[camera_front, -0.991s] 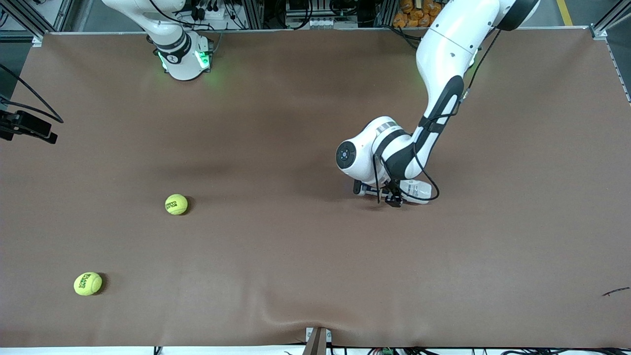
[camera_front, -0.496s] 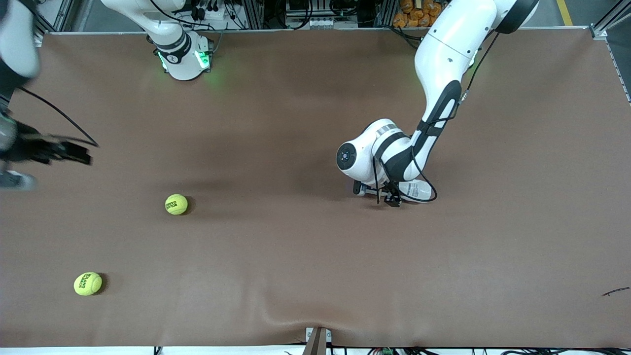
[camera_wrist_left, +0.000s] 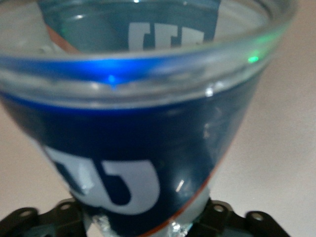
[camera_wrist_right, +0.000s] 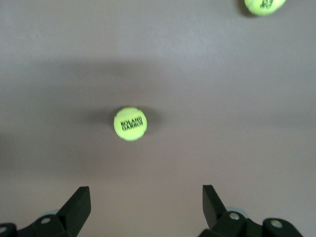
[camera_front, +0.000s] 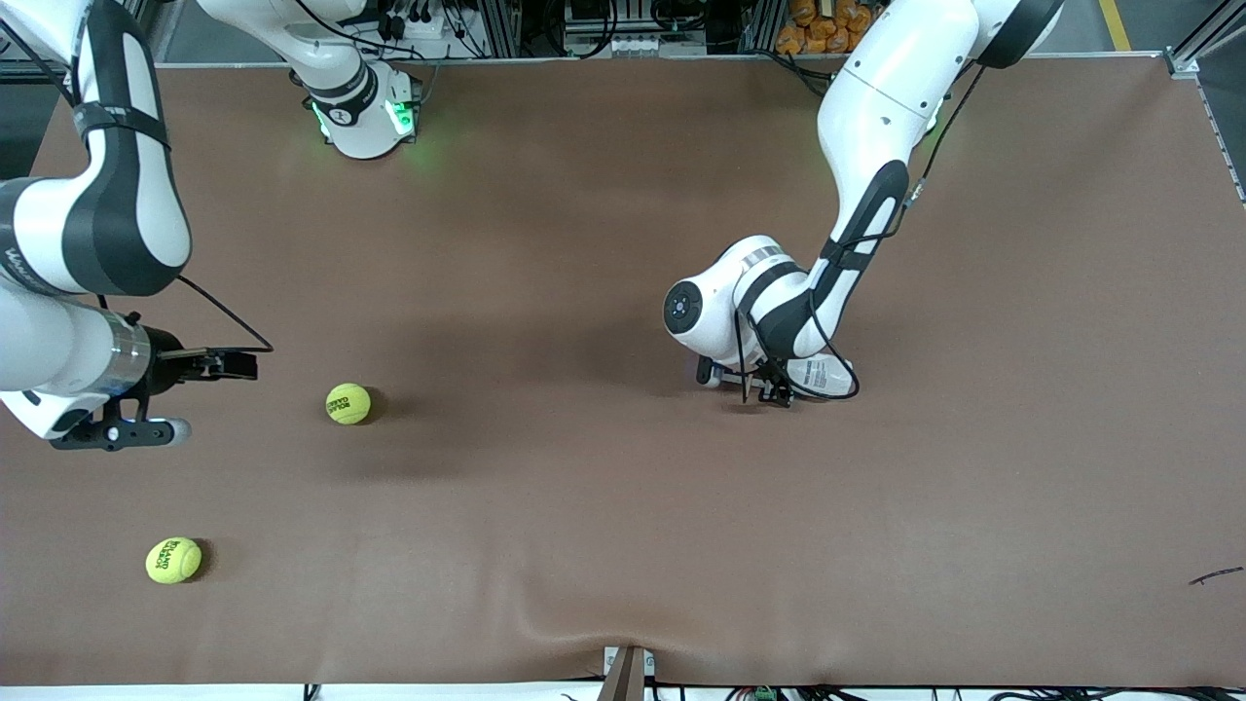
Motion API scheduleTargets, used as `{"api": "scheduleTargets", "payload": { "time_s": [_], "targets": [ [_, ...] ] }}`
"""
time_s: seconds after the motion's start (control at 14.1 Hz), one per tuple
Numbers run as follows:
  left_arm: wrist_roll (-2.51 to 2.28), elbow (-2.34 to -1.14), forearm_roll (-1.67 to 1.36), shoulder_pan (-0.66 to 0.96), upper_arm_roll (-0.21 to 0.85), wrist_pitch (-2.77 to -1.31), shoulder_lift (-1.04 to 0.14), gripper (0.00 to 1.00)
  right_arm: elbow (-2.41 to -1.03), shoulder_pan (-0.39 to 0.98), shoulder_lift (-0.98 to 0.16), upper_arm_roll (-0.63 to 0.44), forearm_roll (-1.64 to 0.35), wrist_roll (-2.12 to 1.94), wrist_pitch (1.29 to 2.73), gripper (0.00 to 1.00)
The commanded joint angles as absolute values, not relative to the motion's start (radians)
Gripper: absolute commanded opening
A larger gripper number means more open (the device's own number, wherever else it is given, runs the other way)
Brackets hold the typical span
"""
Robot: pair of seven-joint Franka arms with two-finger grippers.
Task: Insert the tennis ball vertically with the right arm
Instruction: 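Move the right gripper to the nearer tennis ball while the left gripper holds the can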
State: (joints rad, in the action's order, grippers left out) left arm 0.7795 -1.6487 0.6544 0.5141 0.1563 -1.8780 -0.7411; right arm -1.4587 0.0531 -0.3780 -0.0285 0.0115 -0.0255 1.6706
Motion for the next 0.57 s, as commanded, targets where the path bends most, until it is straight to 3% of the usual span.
{"api": "scheduleTargets", "payload": {
  "time_s": [0.0, 0.21, 0.5],
  "targets": [
    [0.736, -1.638, 0.675, 0.515, 0.161, -1.888, -0.742, 0.71, -1.443, 0.104, -0.438, -0.032, 0.014, -0.020, 1.735, 1.00],
    [0.623, -1.617, 0.664, 0.523, 0.182, -1.888, -0.741, 0.71, -1.471, 0.104, -0.486, -0.032, 0.014, -0.020, 1.775, 1.00],
    [0.592, -1.521, 0.588, 0.535, 0.219, -1.888, -0.738, 0.71, -1.658, 0.107, -0.472, -0.032, 0.029, -0.037, 1.978, 1.00]
  ]
}}
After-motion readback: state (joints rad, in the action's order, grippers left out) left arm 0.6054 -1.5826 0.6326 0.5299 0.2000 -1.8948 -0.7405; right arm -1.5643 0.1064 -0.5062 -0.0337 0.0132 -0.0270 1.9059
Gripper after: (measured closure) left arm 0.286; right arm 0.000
